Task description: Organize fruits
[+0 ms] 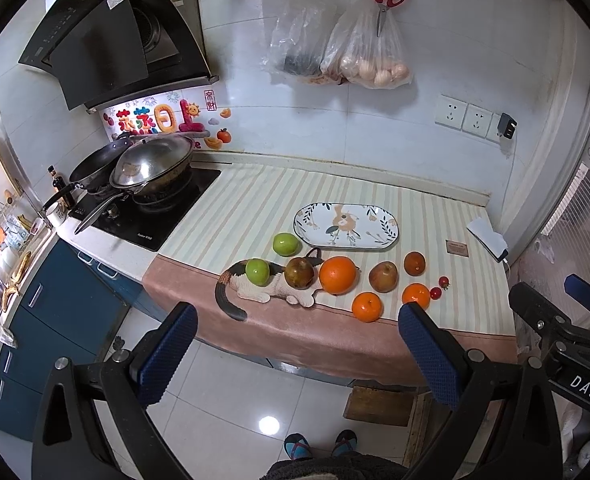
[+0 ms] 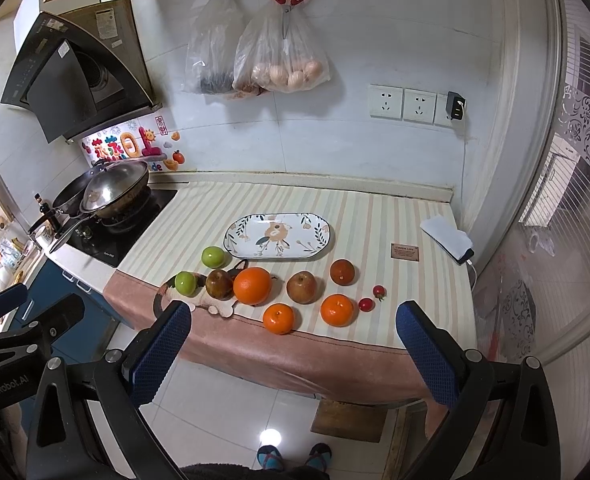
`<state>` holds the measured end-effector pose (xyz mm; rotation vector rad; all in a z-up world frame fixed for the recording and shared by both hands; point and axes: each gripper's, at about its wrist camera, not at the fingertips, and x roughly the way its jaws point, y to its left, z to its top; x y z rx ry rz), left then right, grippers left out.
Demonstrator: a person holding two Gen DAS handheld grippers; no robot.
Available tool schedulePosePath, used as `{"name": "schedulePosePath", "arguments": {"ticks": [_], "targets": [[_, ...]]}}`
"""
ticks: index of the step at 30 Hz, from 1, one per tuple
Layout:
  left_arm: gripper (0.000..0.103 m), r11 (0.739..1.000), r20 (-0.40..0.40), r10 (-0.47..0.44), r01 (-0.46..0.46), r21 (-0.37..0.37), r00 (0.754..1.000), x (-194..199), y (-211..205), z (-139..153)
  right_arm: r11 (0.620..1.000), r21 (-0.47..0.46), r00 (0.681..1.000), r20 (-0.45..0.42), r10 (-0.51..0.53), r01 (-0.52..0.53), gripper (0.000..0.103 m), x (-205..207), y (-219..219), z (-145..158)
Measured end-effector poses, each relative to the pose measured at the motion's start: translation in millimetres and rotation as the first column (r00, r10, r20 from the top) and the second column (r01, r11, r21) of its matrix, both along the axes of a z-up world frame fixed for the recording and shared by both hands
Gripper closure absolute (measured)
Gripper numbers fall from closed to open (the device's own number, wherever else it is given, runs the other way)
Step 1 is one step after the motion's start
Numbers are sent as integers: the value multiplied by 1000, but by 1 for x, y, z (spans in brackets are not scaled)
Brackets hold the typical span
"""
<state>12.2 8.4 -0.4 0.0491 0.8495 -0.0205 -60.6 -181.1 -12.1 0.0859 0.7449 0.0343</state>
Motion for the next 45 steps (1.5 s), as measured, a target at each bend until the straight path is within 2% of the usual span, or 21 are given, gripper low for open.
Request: {"name": "schedulePosePath", "arguments": {"ticks": [27, 32, 36, 39, 45], "targets": [[0, 1000, 11, 6, -6, -4, 1000, 3, 4, 8, 1000, 17, 1000, 5, 5, -5, 0, -5, 4, 4], [0, 1000, 24, 29, -30, 5, 999, 10, 4, 10, 997, 73, 1000, -1, -11, 11, 0, -3, -12, 4], [0, 996, 48, 58, -61, 58, 997, 30, 1, 7, 990, 137, 998, -51, -30, 36, 0, 22, -32, -11], [0, 991, 38, 79, -83, 101, 996, 52, -5, -8, 985, 169, 994, -106, -24, 42, 0, 48, -44, -32], [0, 984, -81, 67, -52, 171, 994, 111, -22, -64, 975, 218, 967, -253, 8, 49, 0, 110, -60, -96]]}}
